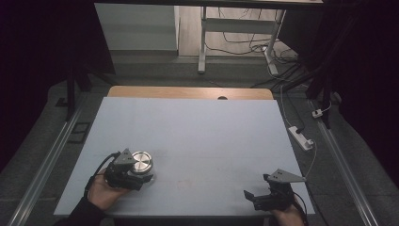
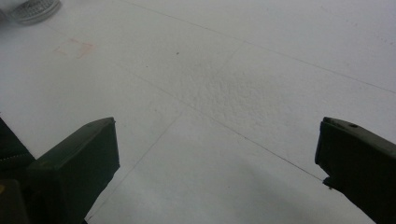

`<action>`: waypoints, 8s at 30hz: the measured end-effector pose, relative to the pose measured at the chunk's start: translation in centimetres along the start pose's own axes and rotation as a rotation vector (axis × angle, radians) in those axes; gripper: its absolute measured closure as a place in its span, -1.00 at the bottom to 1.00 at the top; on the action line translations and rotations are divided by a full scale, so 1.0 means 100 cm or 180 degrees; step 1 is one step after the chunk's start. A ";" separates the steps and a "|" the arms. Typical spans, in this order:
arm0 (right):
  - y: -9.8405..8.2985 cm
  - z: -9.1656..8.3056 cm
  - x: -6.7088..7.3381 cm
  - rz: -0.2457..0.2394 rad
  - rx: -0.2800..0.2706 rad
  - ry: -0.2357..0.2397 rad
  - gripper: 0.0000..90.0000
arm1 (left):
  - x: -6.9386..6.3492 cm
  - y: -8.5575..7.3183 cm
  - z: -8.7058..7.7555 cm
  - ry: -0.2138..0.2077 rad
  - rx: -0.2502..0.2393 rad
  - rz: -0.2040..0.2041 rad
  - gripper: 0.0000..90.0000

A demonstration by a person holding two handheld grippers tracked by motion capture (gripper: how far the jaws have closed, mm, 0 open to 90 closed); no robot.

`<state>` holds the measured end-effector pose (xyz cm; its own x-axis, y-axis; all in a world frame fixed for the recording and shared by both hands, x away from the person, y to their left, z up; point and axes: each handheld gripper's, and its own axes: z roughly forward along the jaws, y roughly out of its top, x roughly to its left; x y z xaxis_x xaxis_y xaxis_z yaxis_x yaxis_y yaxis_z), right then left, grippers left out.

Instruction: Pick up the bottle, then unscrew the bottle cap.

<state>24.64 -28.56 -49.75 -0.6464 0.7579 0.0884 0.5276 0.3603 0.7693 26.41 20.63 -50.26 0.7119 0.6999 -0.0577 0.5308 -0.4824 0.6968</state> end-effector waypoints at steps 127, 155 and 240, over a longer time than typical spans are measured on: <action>0.108 0.030 0.059 -0.0493 -0.0432 0.0747 -1.00 | -0.052 0.116 0.040 -0.0584 -0.0088 0.0739 -0.65; 0.162 0.078 0.106 -0.0821 -0.0354 0.0804 -0.99 | -0.059 0.117 0.045 -0.0551 -0.0024 0.0766 -0.65; 0.167 0.068 0.100 -0.0976 -0.0344 0.1592 -0.56 | -0.062 0.117 0.034 -0.1038 -0.0081 0.1106 -0.65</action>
<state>30.74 -11.23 -40.35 -0.9553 0.2704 0.1191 0.2337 0.4448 0.8646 29.73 8.89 -44.19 0.9545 0.2958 -0.0367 0.2273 -0.6428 0.7316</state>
